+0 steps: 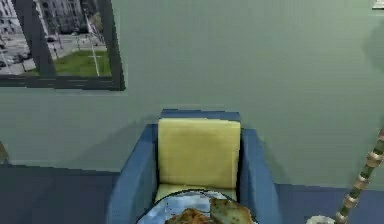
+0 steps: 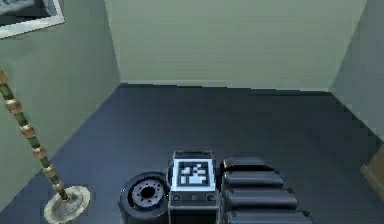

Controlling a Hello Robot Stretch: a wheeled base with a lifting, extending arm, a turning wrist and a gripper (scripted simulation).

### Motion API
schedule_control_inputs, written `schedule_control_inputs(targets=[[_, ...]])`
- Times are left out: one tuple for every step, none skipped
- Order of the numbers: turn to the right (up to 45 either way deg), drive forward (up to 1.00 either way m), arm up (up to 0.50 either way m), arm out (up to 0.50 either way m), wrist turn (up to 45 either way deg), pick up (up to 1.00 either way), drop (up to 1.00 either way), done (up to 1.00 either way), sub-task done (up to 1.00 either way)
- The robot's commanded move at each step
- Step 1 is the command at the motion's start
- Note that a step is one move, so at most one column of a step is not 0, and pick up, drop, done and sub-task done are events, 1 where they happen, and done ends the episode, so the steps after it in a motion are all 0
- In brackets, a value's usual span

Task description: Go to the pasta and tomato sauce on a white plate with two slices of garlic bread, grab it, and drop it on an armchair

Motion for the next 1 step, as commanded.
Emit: schedule_control_inputs(targets=[[-45.0, 0.00, 0.00, 0.00, 0.0, 0.00, 0.00, 0.00, 0.00]])
